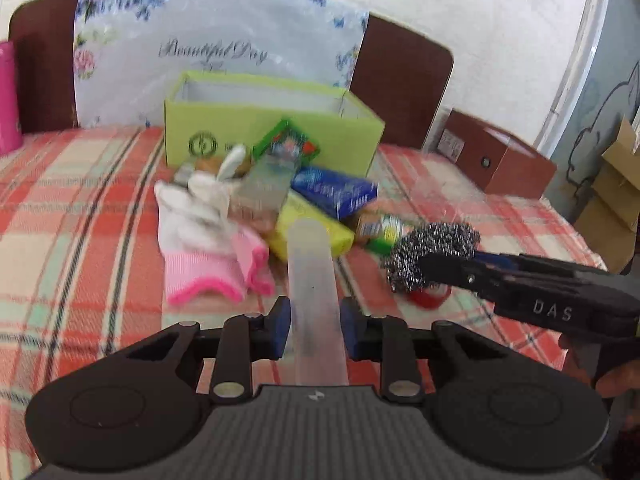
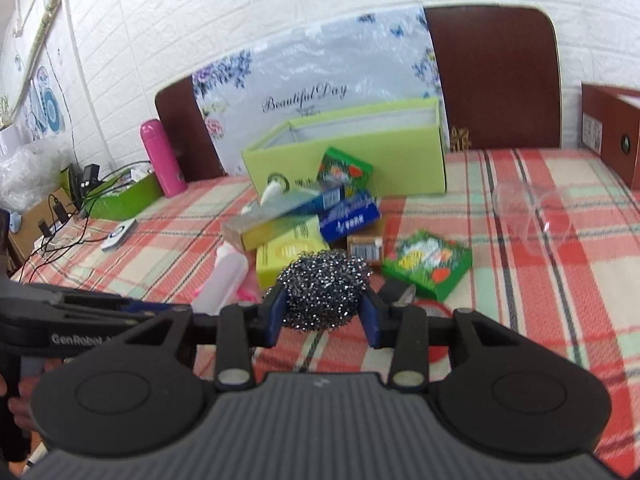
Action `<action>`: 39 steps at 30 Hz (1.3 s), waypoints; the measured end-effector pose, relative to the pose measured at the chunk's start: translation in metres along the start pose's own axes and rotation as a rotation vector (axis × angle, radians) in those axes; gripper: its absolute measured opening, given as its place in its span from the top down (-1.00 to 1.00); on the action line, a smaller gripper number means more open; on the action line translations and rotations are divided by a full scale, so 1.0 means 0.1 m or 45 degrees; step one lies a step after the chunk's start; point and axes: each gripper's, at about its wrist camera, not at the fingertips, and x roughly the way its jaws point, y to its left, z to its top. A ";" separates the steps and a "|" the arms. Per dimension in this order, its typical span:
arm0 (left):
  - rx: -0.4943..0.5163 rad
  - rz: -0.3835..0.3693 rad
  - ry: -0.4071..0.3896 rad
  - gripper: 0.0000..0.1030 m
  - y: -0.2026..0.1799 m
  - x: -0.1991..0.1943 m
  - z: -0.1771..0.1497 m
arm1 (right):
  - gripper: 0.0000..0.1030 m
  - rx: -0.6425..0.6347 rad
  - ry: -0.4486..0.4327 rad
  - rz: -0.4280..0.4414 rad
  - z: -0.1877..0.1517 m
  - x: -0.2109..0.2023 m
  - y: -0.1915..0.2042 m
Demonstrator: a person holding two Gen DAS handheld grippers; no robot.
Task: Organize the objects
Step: 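Carry tube and steel wool into the lime-green box and open both tools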
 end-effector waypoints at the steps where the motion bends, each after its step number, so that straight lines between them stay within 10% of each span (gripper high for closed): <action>1: -0.004 -0.010 -0.026 0.45 0.01 -0.02 0.07 | 0.26 -0.010 -0.017 -0.003 0.04 -0.01 0.00; 15: -0.038 -0.114 -0.259 0.47 -0.05 0.13 1.09 | 0.26 -0.091 -0.259 -0.078 0.78 0.17 -0.24; 37: -0.125 -0.005 -0.129 0.47 0.16 1.70 2.29 | 0.20 -0.201 -0.215 -0.229 1.51 1.79 -0.65; 39: -0.127 -0.024 -0.128 -0.10 0.21 1.83 2.26 | -0.03 -0.234 -0.179 -0.235 1.48 1.94 -0.66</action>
